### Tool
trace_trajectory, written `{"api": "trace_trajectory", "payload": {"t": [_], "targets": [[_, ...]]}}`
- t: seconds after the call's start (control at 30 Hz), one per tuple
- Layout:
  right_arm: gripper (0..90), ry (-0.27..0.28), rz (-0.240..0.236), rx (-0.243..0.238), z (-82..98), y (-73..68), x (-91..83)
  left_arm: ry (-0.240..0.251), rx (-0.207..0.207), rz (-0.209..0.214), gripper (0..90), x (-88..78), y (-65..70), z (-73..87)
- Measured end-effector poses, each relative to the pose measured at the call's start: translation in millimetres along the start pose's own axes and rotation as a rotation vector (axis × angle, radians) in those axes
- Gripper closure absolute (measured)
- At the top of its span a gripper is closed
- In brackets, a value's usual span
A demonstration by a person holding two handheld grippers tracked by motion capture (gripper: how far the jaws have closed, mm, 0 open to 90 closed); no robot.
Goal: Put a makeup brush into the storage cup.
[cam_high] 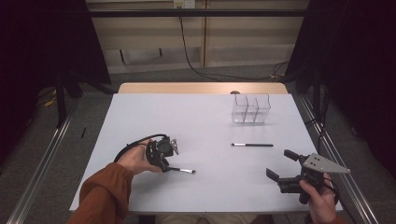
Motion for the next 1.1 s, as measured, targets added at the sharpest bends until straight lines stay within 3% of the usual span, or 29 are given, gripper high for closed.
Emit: {"api": "trace_trajectory", "payload": {"t": [0.13, 0.33, 0.5, 0.6, 0.73, 0.87, 0.9, 1.1], "targets": [[0.0, -0.004, -0.006, -0.004, 0.3, -0.8, 0.9, -0.012, 0.028, -0.004, 80.5, -0.6, 1.5, -0.2], [0.0, -0.004, -0.005, -0.004, 0.4, -0.8, 0.3, -0.012, 0.026, -0.009, 84.2, -1.4, 3.1, -0.2], [0.0, -0.002, -0.002, -0.004, 0.4, -0.5, 0.0, 0.041, -0.023, 0.005, 84.3, -2.2, 1.5, 3.1], [0.0, -0.003, -0.001, -0.002, 0.4, -0.2, 0.2, 0.051, -0.029, 0.014, 84.3, -3.5, -0.3, 5.4], [0.0, -0.003, -0.001, -0.003, 0.4, -0.5, 0.3, 0.105, -0.074, 0.013, 84.3, -3.6, -1.3, 8.6], [0.0, -0.002, -0.003, -0.005, 0.2, -1.4, -0.2, 0.139, -0.112, -0.015, 84.3, -3.5, -4.0, 8.9], [0.0, -0.003, -0.003, -0.006, 0.3, -1.3, -0.2, 0.133, -0.104, -0.011, 84.3, -3.8, -5.3, 9.7], [0.0, -0.003, -0.003, -0.001, 0.7, -0.3, -0.1, 0.204, -0.150, -0.045, 84.3, -8.9, -9.6, 10.0]]}}
Point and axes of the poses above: each handheld gripper's, and its own axes: x roughly forward along the jaws, z roughly out of its underside, y roughly to its right, the point moved 5 cm from there along x, roughly forward along the jaws, and after that the axes turned 4 degrees about x, right-handed, at the moved point
